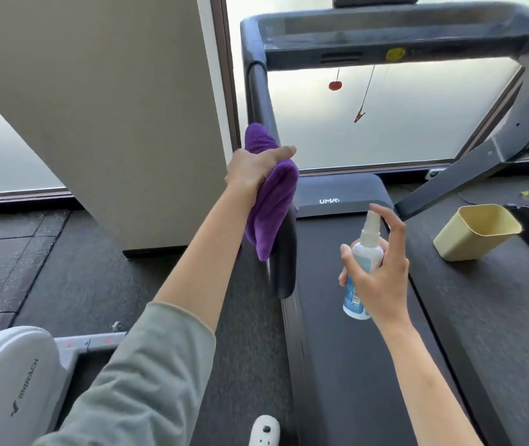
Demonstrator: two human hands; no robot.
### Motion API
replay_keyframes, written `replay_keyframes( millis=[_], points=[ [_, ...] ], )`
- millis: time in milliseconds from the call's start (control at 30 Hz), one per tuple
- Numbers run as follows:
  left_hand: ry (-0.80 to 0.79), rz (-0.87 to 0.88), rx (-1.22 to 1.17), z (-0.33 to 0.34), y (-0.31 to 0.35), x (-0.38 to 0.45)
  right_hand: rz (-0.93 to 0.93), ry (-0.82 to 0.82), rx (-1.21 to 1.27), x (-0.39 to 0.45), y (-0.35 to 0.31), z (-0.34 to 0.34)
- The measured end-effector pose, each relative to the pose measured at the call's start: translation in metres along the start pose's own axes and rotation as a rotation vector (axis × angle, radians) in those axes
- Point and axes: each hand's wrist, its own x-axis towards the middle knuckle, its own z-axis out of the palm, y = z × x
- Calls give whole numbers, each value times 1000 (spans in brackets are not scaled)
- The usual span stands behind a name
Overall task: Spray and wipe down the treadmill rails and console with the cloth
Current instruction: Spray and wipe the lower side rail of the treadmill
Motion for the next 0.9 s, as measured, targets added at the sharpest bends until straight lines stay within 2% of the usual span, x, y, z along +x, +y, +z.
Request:
replay_keyframes(
  millis=[433,633,767,900],
  points=[
    [-6,66,69,1,-2,27,-50,28,-19,41,-6,25],
    [-37,36,-9,1,4,31,-50,-5,26,60,5,32],
    [-27,29,-19,3,4,36,-70,-59,68,84,13,37],
    [27,19,-8,3,-1,36,-132,-186,60,117,20,35]
  ],
)
